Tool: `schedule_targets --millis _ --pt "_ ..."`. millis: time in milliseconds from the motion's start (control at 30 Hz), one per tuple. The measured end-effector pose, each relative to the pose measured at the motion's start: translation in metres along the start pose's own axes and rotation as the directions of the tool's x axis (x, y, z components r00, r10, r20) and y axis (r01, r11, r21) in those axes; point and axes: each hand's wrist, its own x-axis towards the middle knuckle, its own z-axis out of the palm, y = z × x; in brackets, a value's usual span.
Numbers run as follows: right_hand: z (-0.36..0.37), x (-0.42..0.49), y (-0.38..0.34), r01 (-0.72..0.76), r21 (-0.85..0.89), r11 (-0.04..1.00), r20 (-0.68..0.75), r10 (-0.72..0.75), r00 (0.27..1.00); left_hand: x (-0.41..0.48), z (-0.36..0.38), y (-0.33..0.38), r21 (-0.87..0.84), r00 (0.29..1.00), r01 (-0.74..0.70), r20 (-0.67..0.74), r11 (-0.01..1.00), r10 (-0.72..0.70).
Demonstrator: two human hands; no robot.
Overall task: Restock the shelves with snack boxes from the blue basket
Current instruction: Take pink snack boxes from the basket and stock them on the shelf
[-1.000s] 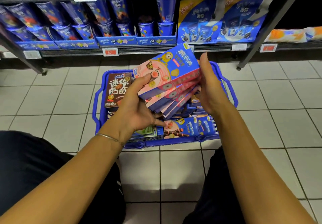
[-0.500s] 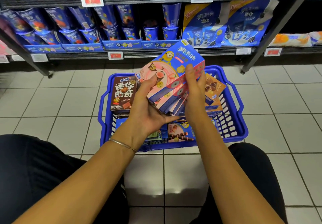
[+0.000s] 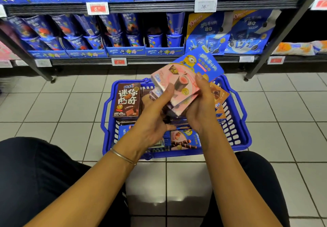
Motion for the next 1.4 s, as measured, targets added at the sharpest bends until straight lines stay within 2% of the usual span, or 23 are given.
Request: schedule_targets --millis 133,267,400,467,567,733,833,933,1067,1400 --pt "0.001 0.01 -0.012 0.004 0.156 0.988 -0.002 -0.004 1.0 0.002 -0.004 0.026 0.087 0.998 0.015 0.058 0.996 -0.021" --pt "-0.005 0.016 -0.013 0.027 0.128 0.991 0.069 -0.036 0.997 0.012 -0.02 0.046 0.312 0.996 0.052 0.046 0.949 -0.07" --pt "-0.019 0.021 -0.009 -0.001 0.042 0.999 0.173 -0.006 0.985 0.026 -0.032 0.056 0.469 0.993 0.065 0.06 0.881 -0.106" --pt "-0.019 0.02 -0.003 -0.042 -0.048 0.998 0.232 0.052 0.971 0.035 -0.033 0.057 0.442 0.984 0.059 0.123 0.895 -0.126" --pt "-0.014 0.021 0.006 -0.139 -0.126 0.982 0.28 0.169 0.945 0.044 -0.036 0.06 0.309 0.952 0.1 0.248 0.946 -0.182" --pt "0.005 0.036 0.007 -0.203 -0.087 0.975 0.258 0.218 0.941 0.064 -0.043 0.061 0.16 0.953 0.043 0.29 0.986 -0.089" --pt "0.029 0.036 0.003 -0.195 -0.029 0.98 0.247 0.196 0.949 0.066 -0.037 0.072 0.028 0.958 0.079 0.273 0.996 -0.084" --pt "0.072 0.017 -0.014 -0.252 -0.02 0.968 0.154 0.252 0.955 0.048 -0.027 0.106 -0.014 0.959 0.146 0.248 0.989 -0.138" --pt "0.164 -0.019 -0.066 -0.299 -0.084 0.95 0.091 0.306 0.948 -0.005 -0.005 0.194 -0.06 0.947 0.247 0.229 0.967 -0.227" --pt "0.449 -0.123 -0.244 -0.327 -0.243 0.913 0.151 0.368 0.917 -0.181 0.081 0.491 -0.144 0.97 0.134 0.224 0.981 -0.099"
